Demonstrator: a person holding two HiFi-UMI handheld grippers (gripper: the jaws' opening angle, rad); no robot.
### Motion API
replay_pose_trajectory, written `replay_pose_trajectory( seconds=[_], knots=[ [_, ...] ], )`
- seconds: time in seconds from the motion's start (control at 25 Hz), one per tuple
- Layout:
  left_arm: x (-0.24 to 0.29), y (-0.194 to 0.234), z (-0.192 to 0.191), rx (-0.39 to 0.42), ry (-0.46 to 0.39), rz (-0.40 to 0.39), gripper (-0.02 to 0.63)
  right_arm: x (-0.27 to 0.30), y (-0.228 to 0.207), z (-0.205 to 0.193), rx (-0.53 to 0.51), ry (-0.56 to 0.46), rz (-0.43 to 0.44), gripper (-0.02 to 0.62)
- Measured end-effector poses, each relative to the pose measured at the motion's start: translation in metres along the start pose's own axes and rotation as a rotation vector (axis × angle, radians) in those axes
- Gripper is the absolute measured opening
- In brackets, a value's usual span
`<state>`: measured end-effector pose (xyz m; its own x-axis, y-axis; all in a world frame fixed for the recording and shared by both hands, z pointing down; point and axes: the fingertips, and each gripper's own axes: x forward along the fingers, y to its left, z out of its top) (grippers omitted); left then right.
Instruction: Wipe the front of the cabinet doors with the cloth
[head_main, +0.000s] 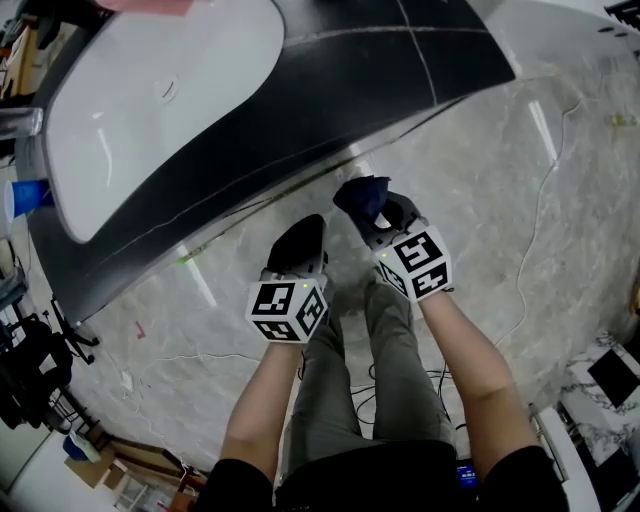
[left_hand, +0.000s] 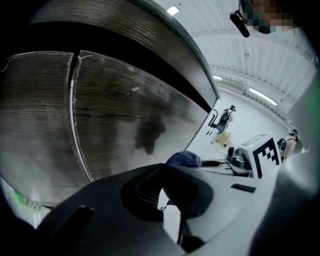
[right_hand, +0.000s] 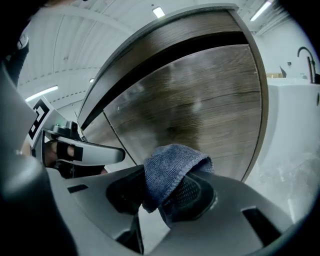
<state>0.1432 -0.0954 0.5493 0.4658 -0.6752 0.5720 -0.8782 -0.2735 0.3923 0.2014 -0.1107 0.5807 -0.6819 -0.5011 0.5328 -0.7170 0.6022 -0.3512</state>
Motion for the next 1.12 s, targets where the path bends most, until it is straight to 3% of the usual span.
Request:
replay_pose_trajectory(
  seconds=[0.68, 0.96, 1.12],
  knots=[
    [-0.071, 0.108, -0.031, -0.072, -0.008, 0.159, 0.008, 0.082, 0.091, -0.012, -0.104, 0.094, 0.117, 0.123],
    [-0.074, 0.129, -0.033, -0.087, -0.019, 0.206, 0.008, 0.114, 0.104, -0.009, -0.165, 0.13, 0.165, 0.123],
    [-0.062, 0.129, -0.035, -0.1, -0.02, 0.209, 0.008, 0.117, 0.093, -0.006, -0.175, 0.114, 0.151, 0.123]
  ],
)
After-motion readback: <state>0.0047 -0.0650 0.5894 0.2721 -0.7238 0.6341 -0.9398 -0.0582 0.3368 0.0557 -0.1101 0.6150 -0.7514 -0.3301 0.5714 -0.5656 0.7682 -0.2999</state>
